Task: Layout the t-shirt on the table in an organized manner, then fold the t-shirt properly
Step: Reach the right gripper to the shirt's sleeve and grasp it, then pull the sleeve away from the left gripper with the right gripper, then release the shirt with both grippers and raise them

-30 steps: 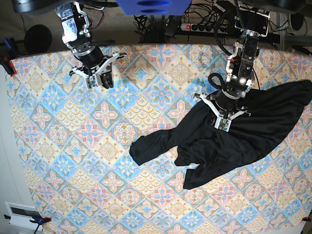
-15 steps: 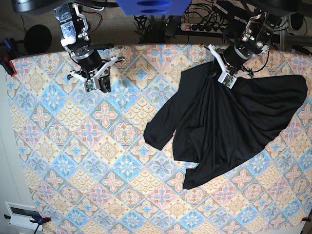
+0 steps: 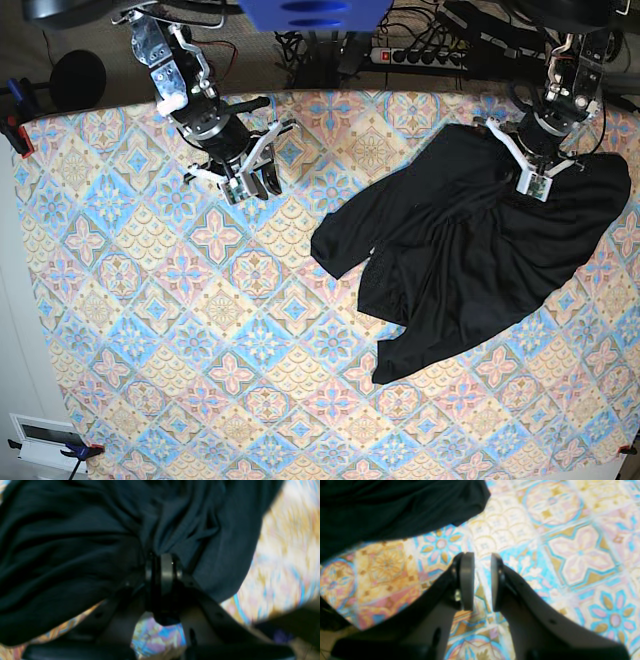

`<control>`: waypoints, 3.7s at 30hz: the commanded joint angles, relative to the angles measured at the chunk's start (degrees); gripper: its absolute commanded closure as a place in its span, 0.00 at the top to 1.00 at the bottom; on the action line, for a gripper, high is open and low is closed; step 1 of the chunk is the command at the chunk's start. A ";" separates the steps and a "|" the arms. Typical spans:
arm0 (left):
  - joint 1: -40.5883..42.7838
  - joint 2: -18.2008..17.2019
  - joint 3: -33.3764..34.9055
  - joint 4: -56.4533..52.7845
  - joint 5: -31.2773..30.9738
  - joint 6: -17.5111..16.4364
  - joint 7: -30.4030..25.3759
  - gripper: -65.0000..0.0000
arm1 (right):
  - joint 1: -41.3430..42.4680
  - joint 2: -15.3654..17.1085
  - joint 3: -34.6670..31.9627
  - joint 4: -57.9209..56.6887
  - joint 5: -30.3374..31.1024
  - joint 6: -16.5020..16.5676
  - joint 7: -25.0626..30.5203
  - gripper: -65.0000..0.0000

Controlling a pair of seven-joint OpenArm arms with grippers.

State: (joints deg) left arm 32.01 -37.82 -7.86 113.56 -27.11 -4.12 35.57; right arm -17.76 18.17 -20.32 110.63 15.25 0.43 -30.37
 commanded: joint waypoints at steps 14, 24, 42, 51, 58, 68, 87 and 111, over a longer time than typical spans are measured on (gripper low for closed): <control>-8.14 19.49 -25.24 -0.81 -0.18 0.03 13.26 0.30 | 14.55 0.33 -5.31 -12.91 0.01 -0.03 1.93 0.18; -9.11 19.93 -29.02 -5.12 -0.18 0.03 13.35 0.30 | 20.18 -1.16 -12.69 -17.13 0.18 -0.03 1.84 0.32; -8.93 19.85 -29.02 -5.03 -0.18 0.03 13.53 0.30 | 27.21 -9.78 -15.95 -30.76 0.18 -0.03 1.84 0.32; -9.11 19.85 -29.02 -5.12 -0.18 0.03 13.26 0.30 | 27.12 -9.69 -15.24 -30.76 0.18 4.54 -0.97 0.00; -8.93 19.76 -28.58 -5.12 -0.18 -0.06 13.26 0.30 | 27.12 -6.70 -3.11 -27.07 0.27 4.54 -0.97 0.00; -8.76 19.58 -28.58 -5.12 0.34 -5.15 13.53 0.30 | 42.86 0.95 5.68 -35.16 0.27 4.63 -0.36 0.00; -3.13 17.38 -24.36 -4.77 0.08 -5.15 13.53 0.30 | 69.58 3.67 9.20 -62.41 -0.08 4.63 5.62 0.09; -11.66 15.89 4.03 -7.76 22.94 -4.72 13.18 0.30 | 25.98 3.41 9.81 -14.15 0.18 4.63 -8.09 0.30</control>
State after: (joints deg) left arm 20.36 -21.15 -3.53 104.97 -4.16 -9.06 49.32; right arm 7.46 21.12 -10.90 95.13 15.27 5.19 -39.81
